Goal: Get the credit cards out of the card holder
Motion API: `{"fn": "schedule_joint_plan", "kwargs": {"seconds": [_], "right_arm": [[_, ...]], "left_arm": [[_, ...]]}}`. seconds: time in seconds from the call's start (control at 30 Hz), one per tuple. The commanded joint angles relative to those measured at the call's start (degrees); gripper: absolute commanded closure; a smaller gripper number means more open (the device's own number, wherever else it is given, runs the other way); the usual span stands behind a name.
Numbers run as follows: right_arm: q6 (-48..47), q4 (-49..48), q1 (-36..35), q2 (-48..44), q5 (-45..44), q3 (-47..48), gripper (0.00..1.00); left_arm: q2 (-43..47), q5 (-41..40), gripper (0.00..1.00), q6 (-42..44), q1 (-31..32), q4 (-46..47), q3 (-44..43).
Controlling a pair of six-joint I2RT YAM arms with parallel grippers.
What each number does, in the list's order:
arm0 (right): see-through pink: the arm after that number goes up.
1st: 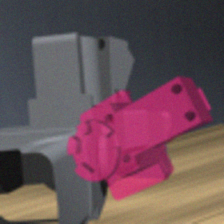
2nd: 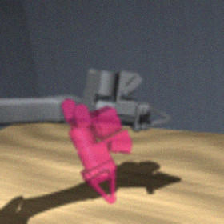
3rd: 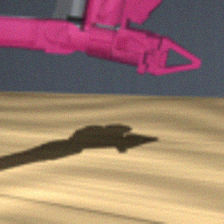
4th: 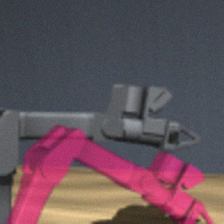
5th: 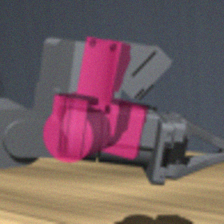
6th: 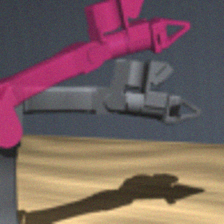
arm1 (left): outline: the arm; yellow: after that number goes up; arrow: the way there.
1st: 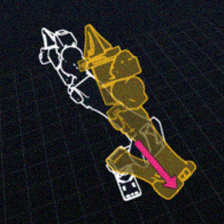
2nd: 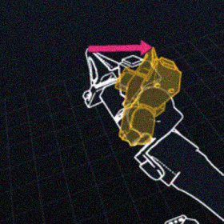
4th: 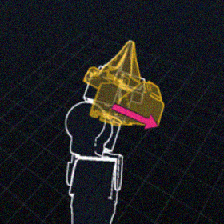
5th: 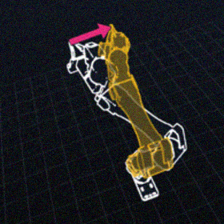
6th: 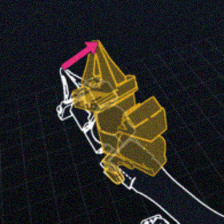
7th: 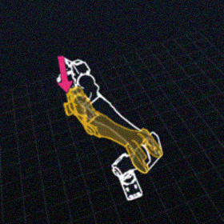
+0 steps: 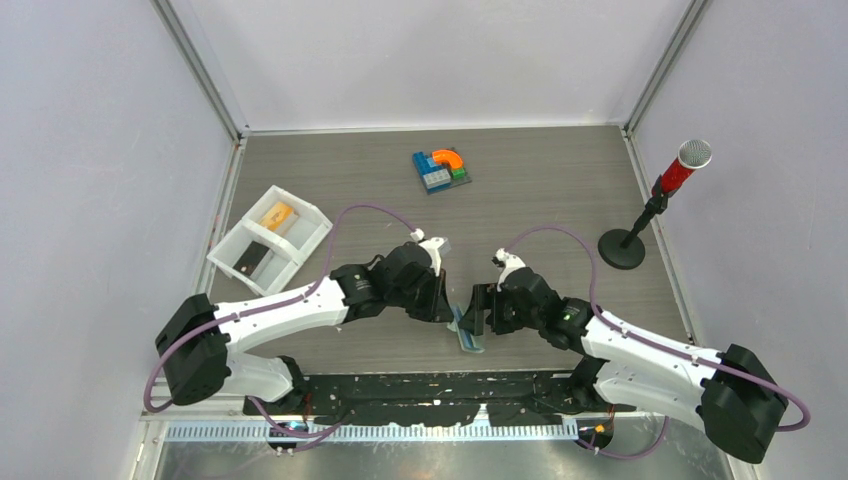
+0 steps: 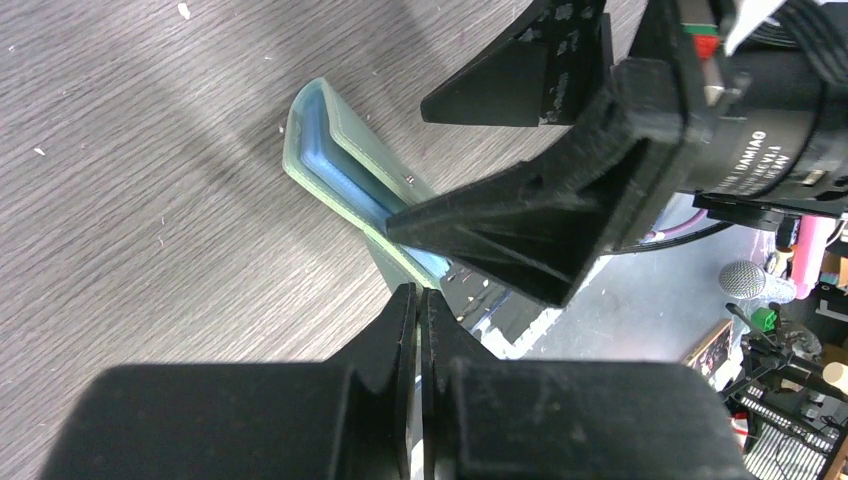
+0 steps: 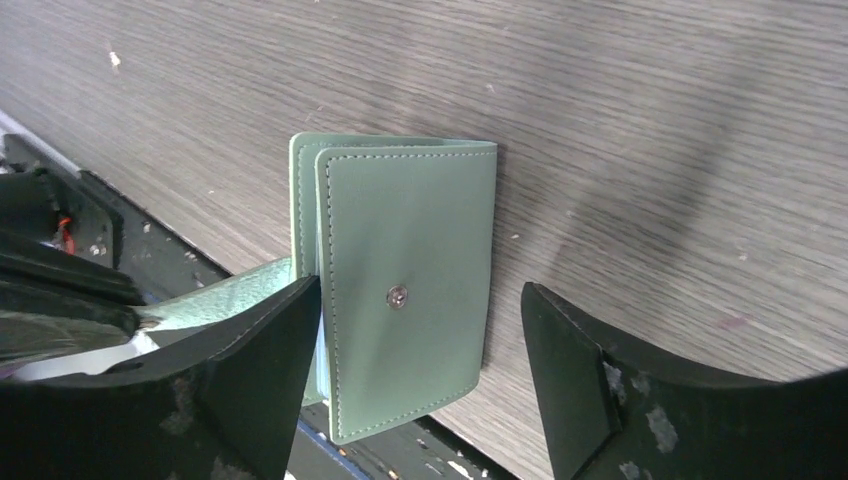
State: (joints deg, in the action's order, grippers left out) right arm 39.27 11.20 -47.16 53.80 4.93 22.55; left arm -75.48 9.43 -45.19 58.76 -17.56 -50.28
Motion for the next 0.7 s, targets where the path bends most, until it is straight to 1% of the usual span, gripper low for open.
{"fn": "schedule_joint_plan", "kwargs": {"seconds": [0.0,0.13,0.23,0.37,0.43,0.5,0.67], "right_arm": [[-0.06,4.40,-0.33,-1.26,-7.87,2.07,0.26],[-0.49,7.24,-0.35,-2.94,-11.87,2.35,0.33],[-0.48,8.08,-0.31,-2.95,-13.22,1.88,0.34],[-0.55,9.55,-0.30,-3.13,-14.30,2.18,0.33],[-0.76,10.81,-0.30,-3.43,-15.11,3.09,0.31],[-1.12,13.65,-0.30,-3.58,-16.88,4.71,0.28],[-1.78,18.58,-0.35,-3.69,-18.39,9.43,0.26]], "left_arm": [[2.17,-2.40,1.00,0.67,0.20,-0.74,0.10],[2.54,-4.77,1.00,1.14,0.21,-3.36,0.89],[3.09,-6.53,1.00,1.16,0.20,-4.47,1.94],[3.97,-7.83,1.00,0.99,0.21,-5.11,3.30],[4.23,-8.28,1.00,0.98,0.16,-5.30,3.74],[4.42,-8.92,1.00,0.98,0.19,-5.88,4.15],[4.99,-8.99,1.00,0.89,0.21,-5.71,4.98]]}}
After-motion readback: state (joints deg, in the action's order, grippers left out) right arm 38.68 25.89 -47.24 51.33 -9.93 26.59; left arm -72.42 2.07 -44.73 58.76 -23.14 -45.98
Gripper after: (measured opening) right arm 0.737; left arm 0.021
